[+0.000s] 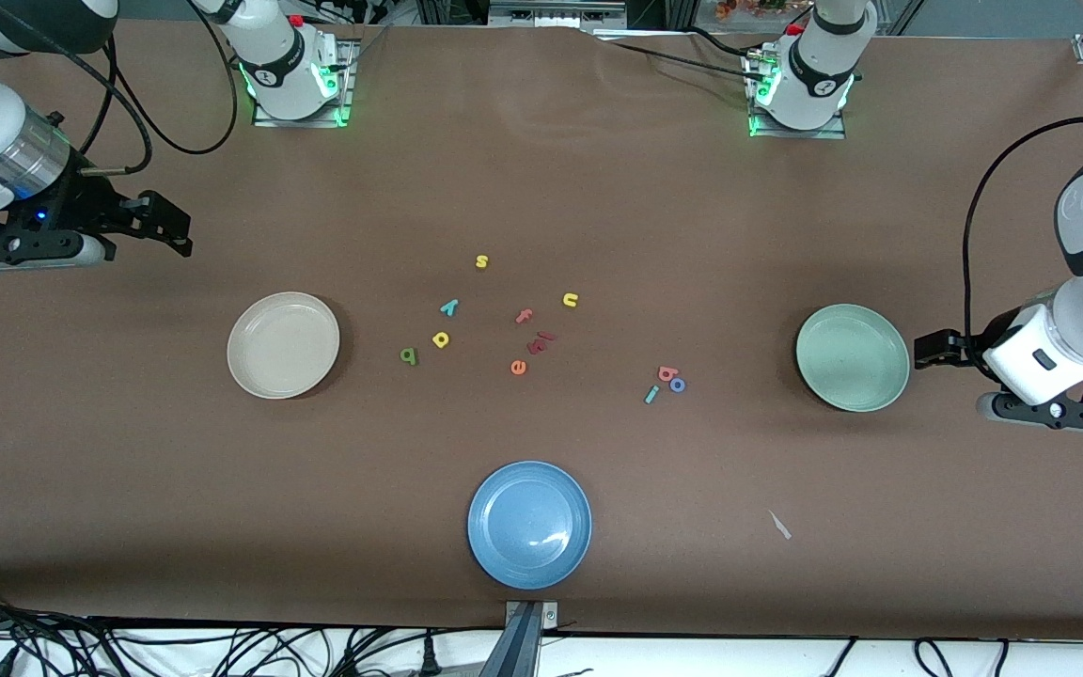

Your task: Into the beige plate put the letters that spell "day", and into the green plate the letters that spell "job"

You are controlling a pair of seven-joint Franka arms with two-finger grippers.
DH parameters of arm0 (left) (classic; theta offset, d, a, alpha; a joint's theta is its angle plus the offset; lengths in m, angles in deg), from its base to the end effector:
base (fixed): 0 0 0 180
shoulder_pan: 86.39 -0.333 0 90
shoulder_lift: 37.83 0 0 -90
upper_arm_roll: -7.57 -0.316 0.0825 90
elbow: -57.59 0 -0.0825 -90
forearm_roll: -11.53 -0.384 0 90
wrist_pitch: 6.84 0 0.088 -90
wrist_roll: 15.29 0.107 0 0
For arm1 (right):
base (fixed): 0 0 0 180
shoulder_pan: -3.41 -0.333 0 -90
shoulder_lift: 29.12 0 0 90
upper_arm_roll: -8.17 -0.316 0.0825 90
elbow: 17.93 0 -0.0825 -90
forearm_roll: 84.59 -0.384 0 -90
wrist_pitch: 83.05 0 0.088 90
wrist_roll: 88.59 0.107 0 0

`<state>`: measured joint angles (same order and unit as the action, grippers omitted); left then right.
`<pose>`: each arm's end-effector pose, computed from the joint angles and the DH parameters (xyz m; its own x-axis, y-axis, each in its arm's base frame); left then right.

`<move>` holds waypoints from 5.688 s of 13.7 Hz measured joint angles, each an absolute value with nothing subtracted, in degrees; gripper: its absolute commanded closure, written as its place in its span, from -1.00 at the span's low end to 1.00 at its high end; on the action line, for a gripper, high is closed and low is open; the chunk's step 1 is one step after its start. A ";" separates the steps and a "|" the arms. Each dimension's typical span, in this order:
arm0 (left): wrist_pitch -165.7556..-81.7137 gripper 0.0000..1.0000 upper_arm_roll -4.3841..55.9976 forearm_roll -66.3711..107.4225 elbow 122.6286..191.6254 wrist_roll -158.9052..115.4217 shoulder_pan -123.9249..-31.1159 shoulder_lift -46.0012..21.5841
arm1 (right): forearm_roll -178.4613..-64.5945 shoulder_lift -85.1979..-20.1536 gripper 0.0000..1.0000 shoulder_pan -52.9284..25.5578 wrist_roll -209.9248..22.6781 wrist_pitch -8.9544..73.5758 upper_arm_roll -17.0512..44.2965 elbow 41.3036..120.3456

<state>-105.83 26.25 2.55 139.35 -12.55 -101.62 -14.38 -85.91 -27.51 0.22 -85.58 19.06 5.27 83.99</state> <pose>0.6680 0.0080 0.4642 0.9891 -0.1181 -0.0881 -0.1203 -0.9925 -0.0201 0.5541 0.0614 0.5595 0.9983 0.0489 0.0302 0.0496 -0.9985 -0.0229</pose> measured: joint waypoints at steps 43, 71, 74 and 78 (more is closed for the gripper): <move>-105.83 -0.98 26.25 2.55 139.48 -12.34 -101.62 -14.38 | -85.91 -27.75 -1.00 0.16 -85.58 19.00 4.86 83.93; -105.84 -1.00 27.11 4.92 139.99 -20.98 -101.36 -14.22 | -85.91 -27.75 -1.00 0.16 -85.58 18.22 4.86 83.93; -106.68 -1.00 27.28 5.75 141.43 -33.17 -96.56 -12.11 | -85.91 -27.75 -1.00 0.13 -85.58 18.18 4.84 83.91; -115.41 -1.00 27.27 5.76 142.58 -52.44 -88.91 -4.78 | -85.91 -28.84 -1.00 -0.38 -85.58 17.71 4.45 83.98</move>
